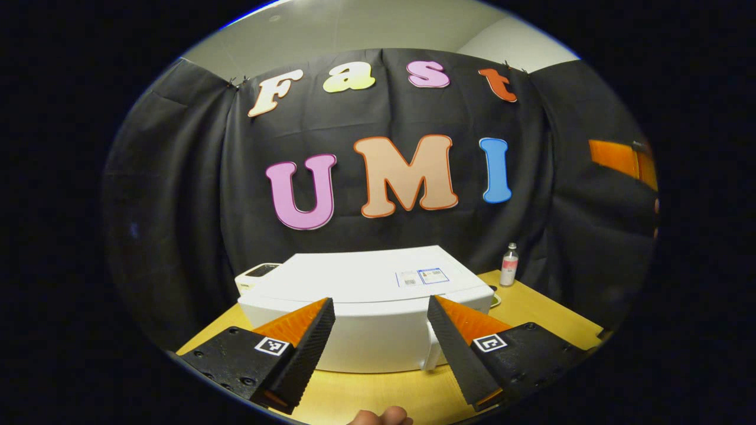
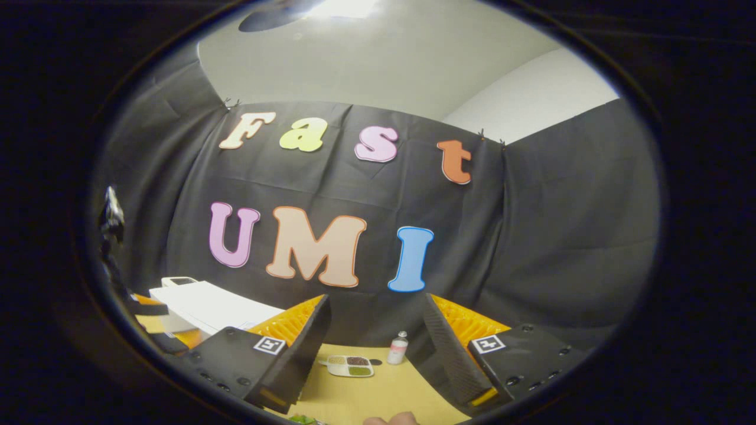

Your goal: Open the microwave oven with the left hand, put the food in, and close the microwave oven.

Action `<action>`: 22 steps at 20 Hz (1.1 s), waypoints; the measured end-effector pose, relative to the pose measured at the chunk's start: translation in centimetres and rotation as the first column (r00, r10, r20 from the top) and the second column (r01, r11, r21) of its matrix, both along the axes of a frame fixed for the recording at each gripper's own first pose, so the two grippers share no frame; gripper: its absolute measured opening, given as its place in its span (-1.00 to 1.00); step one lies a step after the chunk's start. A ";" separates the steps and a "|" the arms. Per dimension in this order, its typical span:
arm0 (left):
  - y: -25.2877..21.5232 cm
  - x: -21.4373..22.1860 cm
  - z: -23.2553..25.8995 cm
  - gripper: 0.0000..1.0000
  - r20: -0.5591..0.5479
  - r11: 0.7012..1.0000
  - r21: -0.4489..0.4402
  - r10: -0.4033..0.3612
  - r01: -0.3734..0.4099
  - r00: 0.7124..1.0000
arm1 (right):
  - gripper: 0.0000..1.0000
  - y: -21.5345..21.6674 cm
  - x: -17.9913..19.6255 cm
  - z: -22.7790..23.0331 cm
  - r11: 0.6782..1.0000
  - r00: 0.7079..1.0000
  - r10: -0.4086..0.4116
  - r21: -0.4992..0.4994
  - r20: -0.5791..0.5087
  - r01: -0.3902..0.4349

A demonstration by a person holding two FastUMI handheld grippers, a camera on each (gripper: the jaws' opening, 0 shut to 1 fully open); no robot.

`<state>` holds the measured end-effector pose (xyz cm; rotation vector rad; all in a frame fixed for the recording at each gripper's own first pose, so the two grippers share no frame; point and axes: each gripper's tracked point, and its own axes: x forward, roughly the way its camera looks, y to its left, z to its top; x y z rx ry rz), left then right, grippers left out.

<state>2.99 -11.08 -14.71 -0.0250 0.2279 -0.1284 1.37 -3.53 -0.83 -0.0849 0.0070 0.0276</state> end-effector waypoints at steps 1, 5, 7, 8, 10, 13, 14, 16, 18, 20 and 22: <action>-1.0 0.0 -1.4 0.95 -0.021 1.000 0.011 -0.011 0.011 1.000 | 0.93 -0.2 0.0 -0.3 1.000 1.000 0.002 -0.002 -0.005 -0.002; -4.2 0.2 -5.9 0.95 -0.076 0.996 0.061 -0.064 0.069 0.995 | 0.93 -1.7 -0.3 -0.2 0.999 1.000 -0.012 -0.038 0.007 0.012; -5.6 0.6 -8.2 0.95 -0.109 0.991 0.092 -0.085 0.096 0.990 | 0.95 -2.4 -0.5 -0.5 0.999 1.000 -0.018 -0.049 -0.007 0.018; -6.1 0.8 -9.4 0.95 -0.127 0.989 0.100 -0.096 0.109 0.987 | 0.94 -2.6 -0.6 -0.7 0.999 1.000 -0.018 -0.047 -0.017 0.017; -7.1 1.1 -11.4 0.95 -0.156 0.985 0.112 -0.110 0.128 0.982 | 0.94 -3.5 -0.6 -0.6 0.998 0.999 -0.027 -0.051 -0.020 0.026; -7.6 1.8 -13.3 0.96 -0.181 0.983 0.125 -0.109 0.133 0.977 | 0.93 -4.7 -0.8 -1.0 0.997 0.999 -0.043 -0.073 -0.032 0.041; -7.8 2.0 -13.9 0.96 -0.187 0.983 0.122 -0.110 0.134 0.976 | 0.93 -5.0 -0.8 -1.0 0.996 0.998 -0.048 -0.073 -0.037 0.045; -8.2 2.4 -14.8 0.96 -0.198 0.984 0.109 -0.118 0.141 0.973 | 0.94 -5.3 -0.7 -1.1 0.997 0.997 -0.056 -0.063 -0.049 0.053; -9.2 2.5 -15.4 0.94 -0.211 0.981 0.062 -0.167 0.184 0.963 | 0.94 -5.4 -0.6 -0.9 0.997 0.997 -0.059 -0.051 -0.051 0.056; -9.0 2.7 -15.9 0.60 -0.227 0.980 0.058 -0.173 0.190 0.958 | 0.93 -5.3 -0.2 -0.7 0.997 0.997 -0.062 -0.045 -0.047 0.060; -8.0 2.9 -15.9 -0.08 -0.220 0.985 0.059 -0.144 0.161 0.965 | 0.94 -5.0 -0.1 -0.6 0.998 0.997 -0.059 -0.029 -0.047 0.058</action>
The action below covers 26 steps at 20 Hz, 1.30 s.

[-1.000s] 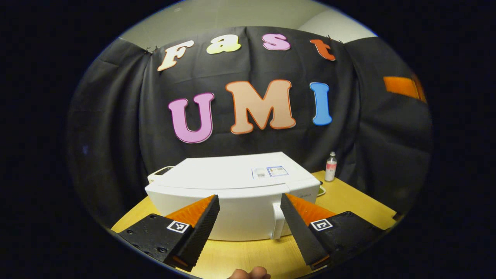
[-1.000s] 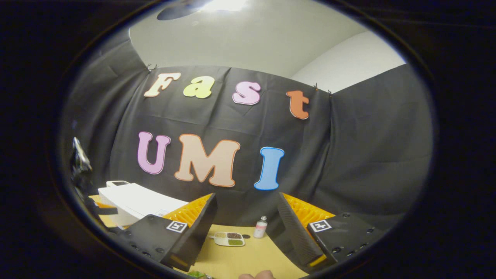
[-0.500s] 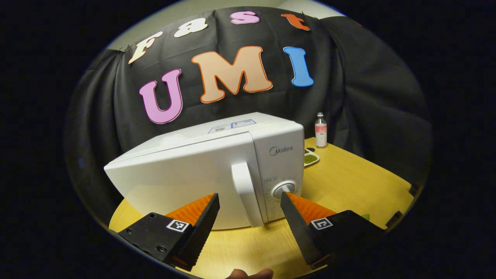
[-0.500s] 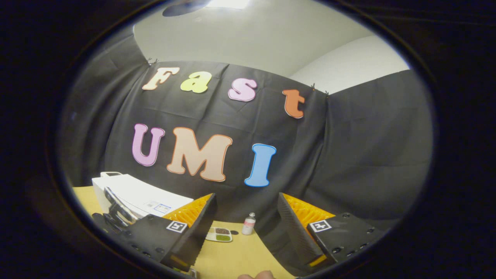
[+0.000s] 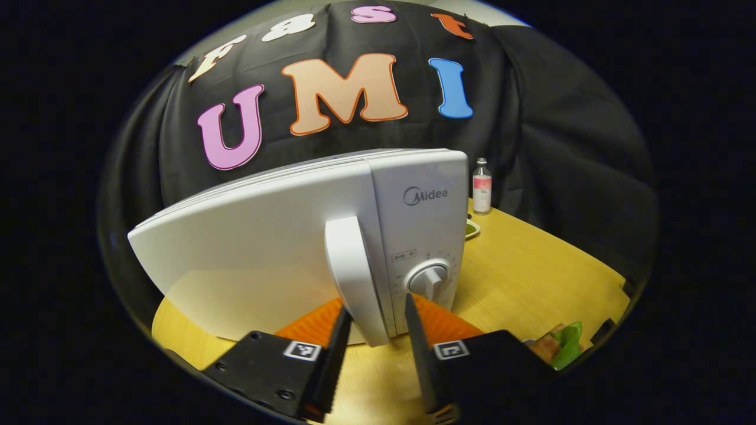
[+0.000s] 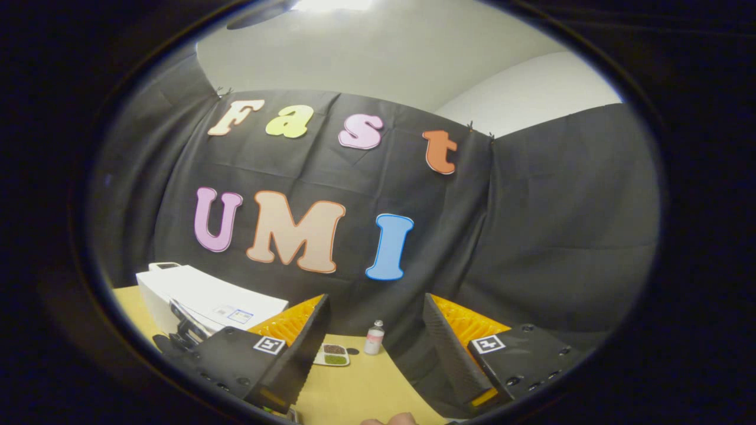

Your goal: Open the microwave oven with the left hand, put the food in, and close the microwave oven.

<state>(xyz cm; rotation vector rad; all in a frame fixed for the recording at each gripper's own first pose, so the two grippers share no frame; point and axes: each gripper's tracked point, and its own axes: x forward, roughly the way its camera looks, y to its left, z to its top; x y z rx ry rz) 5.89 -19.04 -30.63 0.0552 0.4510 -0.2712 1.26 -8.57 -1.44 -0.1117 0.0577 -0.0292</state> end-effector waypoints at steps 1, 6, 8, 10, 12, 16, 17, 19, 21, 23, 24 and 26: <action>-0.1 0.5 -0.7 -0.46 -0.007 1.000 -0.018 0.004 -0.004 1.000 | 0.94 0.1 0.1 0.1 1.000 1.000 0.000 0.008 -0.001 0.000; -0.2 0.1 -0.3 -0.79 -0.002 1.000 -0.006 0.009 -0.009 1.000 | 0.94 0.3 0.0 -0.1 1.000 1.000 -0.003 0.029 -0.007 0.003; -0.2 0.0 -0.3 -0.88 0.001 1.000 0.004 -0.005 0.005 1.000 | 0.94 0.5 -0.1 -0.3 0.999 1.000 -0.002 0.045 -0.013 0.002; -0.1 0.0 -0.2 -0.88 0.002 1.000 0.011 -0.003 0.003 1.000 | 0.94 0.6 -0.1 -0.6 0.999 1.000 0.002 0.054 -0.021 -0.001; -0.1 -0.1 -0.4 -0.89 -0.018 1.000 0.019 -0.016 0.017 1.000 | 0.93 0.9 -0.2 -0.7 0.998 1.000 0.008 0.061 -0.025 -0.007; -0.2 -0.3 -0.3 -0.96 -0.088 0.997 -0.044 -0.060 0.056 0.994 | 0.95 0.6 -0.4 -1.0 0.998 1.000 0.006 0.056 -0.022 -0.004; -0.1 -0.5 -0.3 -0.96 -0.105 0.997 -0.046 -0.066 0.061 0.992 | 0.93 0.6 -0.5 -1.2 0.998 1.000 0.006 0.058 -0.023 -0.005; 0.1 -1.6 -0.4 -0.97 -0.140 0.997 -0.052 -0.068 0.061 0.988 | 0.94 0.9 -0.5 -1.6 0.998 0.999 0.016 0.064 -0.030 -0.014; 0.8 -4.4 0.2 -0.96 -0.114 0.995 -0.063 -0.089 0.082 0.989 | 0.94 0.9 -0.5 -1.9 0.998 0.999 0.020 0.061 -0.028 -0.018; 2.6 -8.8 0.2 -0.99 -0.128 0.990 -0.044 -0.142 0.137 0.982 | 0.96 1.2 -0.4 -2.6 0.997 0.999 0.024 0.078 -0.038 -0.021; 3.6 -10.6 0.6 -0.98 -0.130 0.987 -0.060 -0.153 0.147 0.980 | 0.94 1.9 -0.4 -3.2 0.995 0.998 0.040 0.095 -0.052 -0.035; 6.1 -14.2 0.4 -0.99 -0.190 0.987 -0.074 -0.155 0.143 0.969 | 0.94 3.4 -0.3 -4.4 0.992 0.995 0.075 0.107 -0.073 -0.067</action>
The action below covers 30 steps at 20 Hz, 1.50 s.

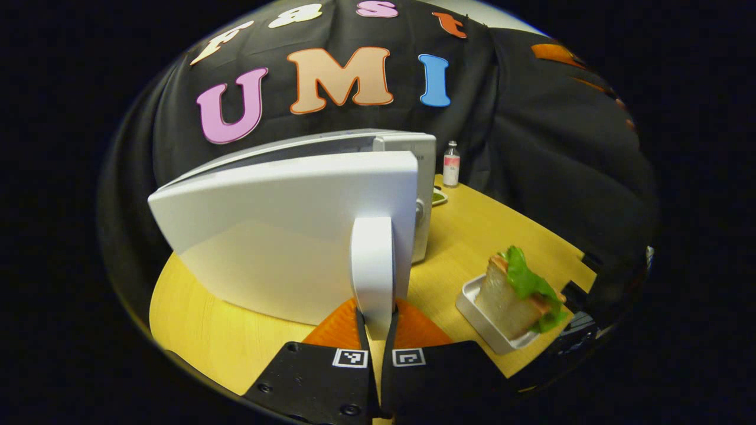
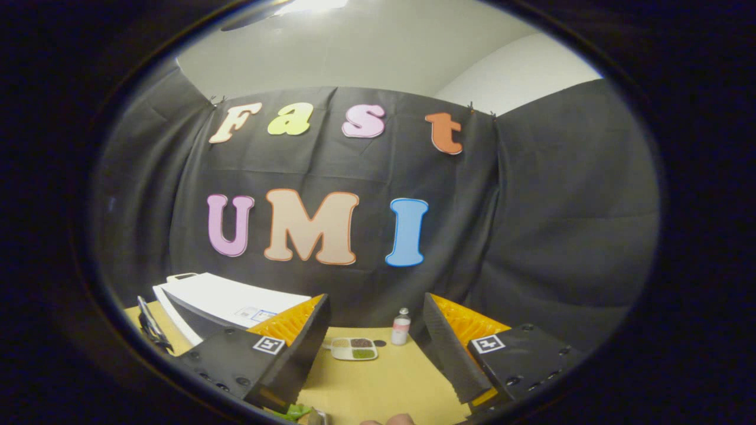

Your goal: Open the microwave oven with the left hand, put the food in, and close the microwave oven.

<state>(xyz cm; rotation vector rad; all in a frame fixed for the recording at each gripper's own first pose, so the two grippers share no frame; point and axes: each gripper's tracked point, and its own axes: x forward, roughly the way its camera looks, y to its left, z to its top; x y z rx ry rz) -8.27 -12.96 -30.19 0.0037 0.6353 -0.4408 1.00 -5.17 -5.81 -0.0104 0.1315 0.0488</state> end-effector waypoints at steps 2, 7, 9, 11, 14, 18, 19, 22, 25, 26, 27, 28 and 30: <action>2.2 -2.4 -0.1 -0.98 -0.029 1.000 0.030 -0.006 0.007 1.000 | 0.94 2.0 -0.2 -0.7 0.999 0.999 0.047 0.018 -0.013 -0.047; 7.5 -6.5 -0.2 -0.98 -0.078 0.997 0.070 0.045 -0.039 0.996 | 0.96 5.4 -1.6 -2.0 0.995 0.994 0.090 0.046 -0.059 -0.087; 9.5 -7.7 -0.3 -0.98 -0.087 0.996 0.082 0.045 -0.038 0.995 | 0.93 6.0 -2.7 -1.9 0.997 0.995 0.076 0.033 -0.057 -0.074; 11.4 -8.6 -0.5 -0.98 -0.094 0.996 0.089 0.031 -0.022 0.995 | 0.94 6.7 -3.9 -2.4 0.998 0.996 0.060 0.030 -0.071 -0.058; 14.3 -9.8 -0.8 -0.98 -0.094 0.995 0.099 0.006 0.004 0.996 | 0.96 7.9 -5.8 -3.2 0.998 0.995 0.048 0.049 -0.083 -0.044; 18.2 -10.7 -1.0 -0.98 -0.083 0.993 0.114 -0.018 0.027 0.996 | 0.94 8.9 -7.9 -6.7 1.000 0.987 0.020 0.008 -0.160 -0.019; 19.1 -10.9 -1.0 -0.99 -0.082 0.992 0.119 -0.019 0.029 0.996 | 0.94 9.2 -8.5 -7.3 1.000 0.985 0.017 -0.004 -0.171 -0.017; 21.3 -11.2 -1.3 -0.99 -0.077 0.991 0.130 -0.016 0.026 0.997 | 0.94 9.9 -9.8 -9.9 0.999 0.974 0.009 -0.028 -0.225 -0.016; 22.4 -11.3 -1.3 -0.99 -0.079 0.992 0.126 0.004 0.006 0.997 | 0.96 10.8 -10.5 -12.2 0.998 0.961 0.020 -0.049 -0.275 -0.035; 22.7 -11.4 -1.3 -0.98 -0.078 0.992 0.126 0.011 -0.001 0.997 | 0.96 11.2 -10.7 -13.1 0.998 0.955 0.027 -0.048 -0.295 -0.043; 23.0 -11.3 -1.4 -0.99 -0.075 0.992 0.129 0.019 -0.009 0.997 | 0.97 11.4 -10.9 -14.2 0.998 0.949 0.030 -0.044 -0.315 -0.047; 23.2 -11.3 -1.4 -0.99 -0.073 0.991 0.130 0.028 -0.018 0.997 | 0.97 11.6 -11.0 -15.3 0.998 0.941 0.035 -0.043 -0.338 -0.052; 23.5 -11.3 -1.4 -0.99 -0.073 0.991 0.129 0.044 -0.034 0.996 | 0.94 11.4 -11.5 -17.5 0.997 0.925 0.028 -0.054 -0.378 -0.053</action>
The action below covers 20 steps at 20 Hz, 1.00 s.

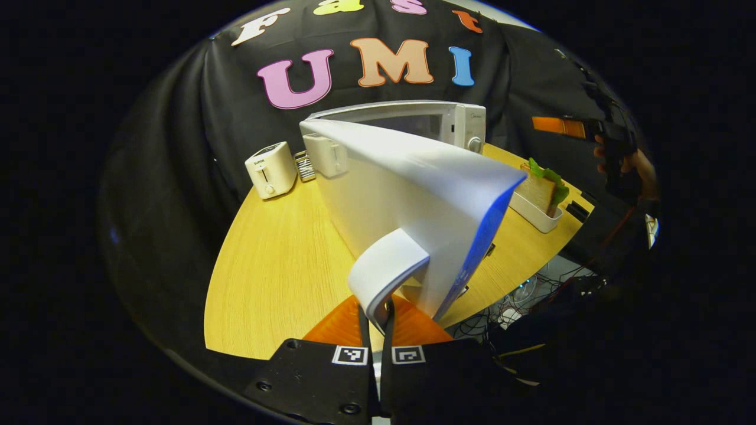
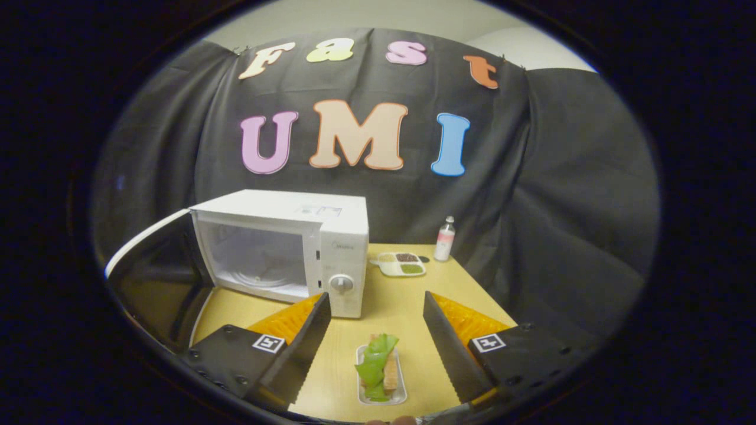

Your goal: Open the microwave oven with the left hand, put the food in, and close the microwave oven.

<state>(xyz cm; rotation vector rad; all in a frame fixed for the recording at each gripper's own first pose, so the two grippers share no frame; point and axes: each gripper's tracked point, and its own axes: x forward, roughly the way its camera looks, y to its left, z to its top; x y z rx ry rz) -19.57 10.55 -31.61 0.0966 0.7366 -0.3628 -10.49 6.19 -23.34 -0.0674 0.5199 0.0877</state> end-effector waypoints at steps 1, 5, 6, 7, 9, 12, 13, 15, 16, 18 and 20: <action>0.1 0.1 0.0 -0.99 0.000 1.000 0.001 0.004 -0.004 1.000 | 0.96 -0.1 -0.4 -1.3 1.000 1.000 0.001 -0.006 -0.027 -0.002; 0.5 0.1 0.0 -0.98 0.003 1.000 0.008 0.007 -0.007 1.000 | 0.96 0.1 -1.7 -5.1 0.999 0.993 0.020 -0.025 -0.113 -0.023; 0.6 0.0 -0.1 -0.98 0.004 1.000 0.009 0.009 -0.009 1.000 | 0.97 0.1 -1.9 -5.7 0.999 0.991 0.021 -0.031 -0.128 -0.026; 0.7 0.1 -0.1 -0.98 0.006 1.000 0.007 0.013 -0.013 1.000 | 0.96 0.0 -2.1 -6.4 0.999 0.990 0.022 -0.034 -0.143 -0.027; 0.6 -0.1 -0.2 -0.91 0.004 1.000 -0.004 0.008 -0.008 1.000 | 0.97 -0.1 -2.3 -7.3 0.999 0.986 0.020 -0.036 -0.163 -0.026; 1.6 0.4 -0.1 -0.29 0.028 1.000 0.018 0.003 -0.003 1.000 | 0.96 -0.4 -2.3 -8.6 0.999 0.981 0.013 -0.035 -0.193 -0.020; 1.8 0.6 0.0 0.11 0.036 1.000 0.013 0.010 -0.010 0.999 | 0.96 -0.4 -2.4 -9.0 0.999 0.979 0.013 -0.033 -0.203 -0.020; 2.0 0.5 0.6 0.89 0.049 1.000 -0.003 0.021 -0.021 0.999 | 0.96 -0.5 -2.6 -10.0 0.999 0.974 0.013 -0.035 -0.227 -0.021; 2.2 0.6 1.2 0.93 0.072 1.000 0.000 0.028 -0.028 0.997 | 0.97 -0.5 -2.6 -10.4 0.999 0.971 0.013 -0.034 -0.238 -0.022; 2.5 0.8 2.2 0.85 0.112 0.999 0.015 0.033 -0.034 0.993 | 0.96 -0.4 -2.9 -11.1 0.999 0.965 0.013 -0.025 -0.262 -0.020; 2.7 1.1 3.3 0.85 0.133 0.999 -0.003 0.053 -0.054 0.990 | 0.97 -0.6 -2.8 -11.8 1.000 0.961 0.003 -0.018 -0.276 -0.009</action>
